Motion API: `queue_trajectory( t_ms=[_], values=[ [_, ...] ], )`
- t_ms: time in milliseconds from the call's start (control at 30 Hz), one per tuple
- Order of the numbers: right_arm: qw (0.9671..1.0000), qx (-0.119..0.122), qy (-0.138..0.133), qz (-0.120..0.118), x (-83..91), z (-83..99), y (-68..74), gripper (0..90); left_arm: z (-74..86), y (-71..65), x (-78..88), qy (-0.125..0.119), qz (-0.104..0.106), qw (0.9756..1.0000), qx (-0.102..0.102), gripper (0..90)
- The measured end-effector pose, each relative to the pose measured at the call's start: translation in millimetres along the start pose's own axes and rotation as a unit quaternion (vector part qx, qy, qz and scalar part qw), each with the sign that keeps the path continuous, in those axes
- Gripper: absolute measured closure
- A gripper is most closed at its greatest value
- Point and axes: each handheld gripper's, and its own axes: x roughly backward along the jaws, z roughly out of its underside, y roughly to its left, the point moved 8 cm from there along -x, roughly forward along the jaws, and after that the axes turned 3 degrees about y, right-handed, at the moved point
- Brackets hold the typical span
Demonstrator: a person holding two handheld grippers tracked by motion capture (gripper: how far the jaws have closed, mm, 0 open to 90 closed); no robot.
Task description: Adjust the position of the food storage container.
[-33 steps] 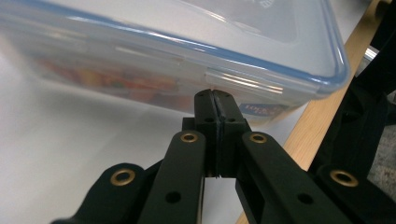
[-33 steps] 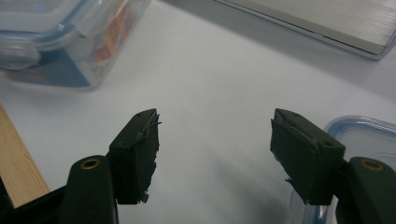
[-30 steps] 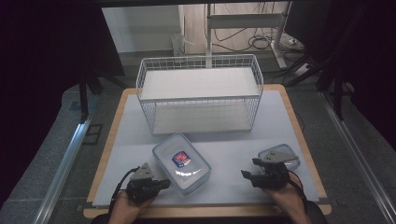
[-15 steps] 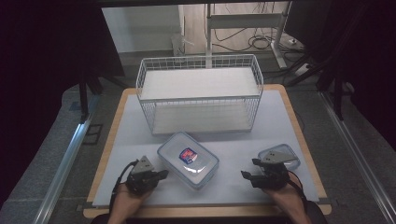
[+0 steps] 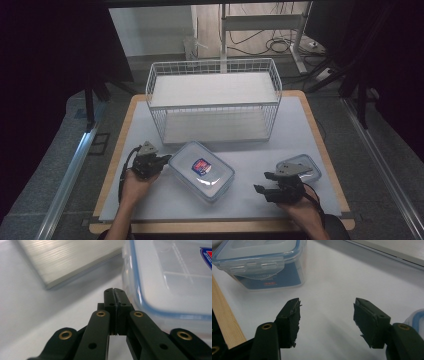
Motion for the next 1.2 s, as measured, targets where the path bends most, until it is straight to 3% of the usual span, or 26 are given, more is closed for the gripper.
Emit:
queue_trajectory(
  t_ms=[233,400,500,667,800,933,967,1067,1200],
  values=[
    [0.9999,-0.004,0.007,-0.013,1.0,1.7,2.5,47.9,6.5,-15.9,-0.5,0.010,0.030,0.9995,0.003,90.0],
    [0.9988,0.001,0.031,-0.038,-0.3,5.3,12.4,65.3,12.3,-37.0,-0.8,0.028,0.036,0.9988,-0.019,90.0],
    [0.9970,0.013,0.050,-0.057,-3.2,8.9,23.8,74.1,16.8,-44.2,4.8,0.025,0.042,0.9988,-0.009,90.0],
    [0.9945,0.024,0.068,-0.076,-14.1,9.9,43.3,77.0,25.3,-53.6,14.0,0.029,0.048,0.9984,-0.002,89.9],
    [0.9931,0.028,0.067,-0.092,-19.8,6.5,54.4,77.4,25.1,-58.5,13.2,0.033,0.043,0.9986,0.002,90.0],
    [0.9934,0.033,0.077,-0.079,-23.2,8.5,55.6,79.4,23.7,-64.8,11.6,0.032,0.049,0.9983,0.003,90.0],
    [0.9943,0.034,0.078,-0.064,-24.2,8.4,51.5,80.7,22.4,-67.4,10.9,0.037,0.041,0.9985,0.003,90.0],
    [0.9959,0.024,0.076,-0.043,-22.3,6.7,41.3,84.0,21.3,-72.6,10.0,0.035,0.054,0.9979,0.004,90.0],
    [0.9941,0.001,0.068,-0.084,-13.9,9.1,43.8,88.0,22.5,-76.0,11.7,0.037,0.051,0.9980,0.001,89.9]
  ],
)
